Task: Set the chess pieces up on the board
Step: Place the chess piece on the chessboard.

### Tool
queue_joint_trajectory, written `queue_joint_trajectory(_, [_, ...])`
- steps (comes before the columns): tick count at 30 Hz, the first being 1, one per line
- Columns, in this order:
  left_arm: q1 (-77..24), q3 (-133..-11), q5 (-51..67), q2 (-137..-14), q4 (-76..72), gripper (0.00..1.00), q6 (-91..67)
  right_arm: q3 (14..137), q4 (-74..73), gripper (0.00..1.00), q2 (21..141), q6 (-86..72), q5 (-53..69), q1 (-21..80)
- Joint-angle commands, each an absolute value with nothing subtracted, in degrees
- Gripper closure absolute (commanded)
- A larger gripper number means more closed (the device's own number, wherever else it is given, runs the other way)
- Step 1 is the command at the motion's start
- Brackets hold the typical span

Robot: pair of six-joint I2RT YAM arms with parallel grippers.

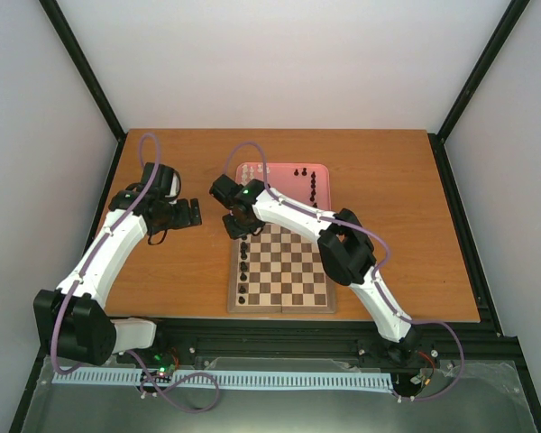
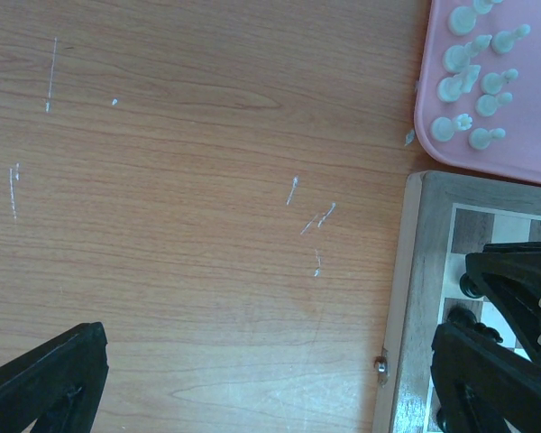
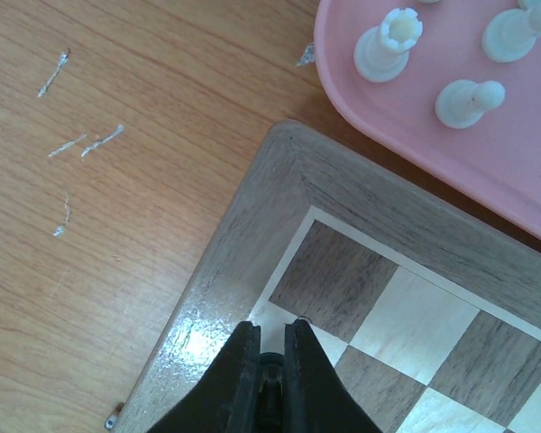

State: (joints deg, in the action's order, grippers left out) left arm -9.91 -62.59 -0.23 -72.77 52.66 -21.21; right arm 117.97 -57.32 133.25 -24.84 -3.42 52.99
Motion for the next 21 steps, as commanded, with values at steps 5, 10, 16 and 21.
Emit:
queue_joint_trajectory(5, [-9.76,-63.02,-0.25,-73.45,51.74,0.00,-20.37,119.21,-58.19,0.92,134.02,-24.61,-4.09,52.64])
queue_joint_trajectory(10, [-9.76,-63.04,-0.18,-73.56,51.68,0.00,-20.31,119.10,-58.34,0.90,134.30,-24.44,-3.57,52.64])
queue_joint_trajectory(16, [-9.77,-63.10,-0.09,-73.55,51.92,0.00,-20.26,119.01,-58.36,0.89,134.45,-24.48,-2.88,52.65])
queue_joint_trajectory(21, [-9.75,-62.93,-0.02,-73.55,51.79,0.00,-20.22,118.97,-58.34,0.87,134.50,-24.28,-2.22,52.65])
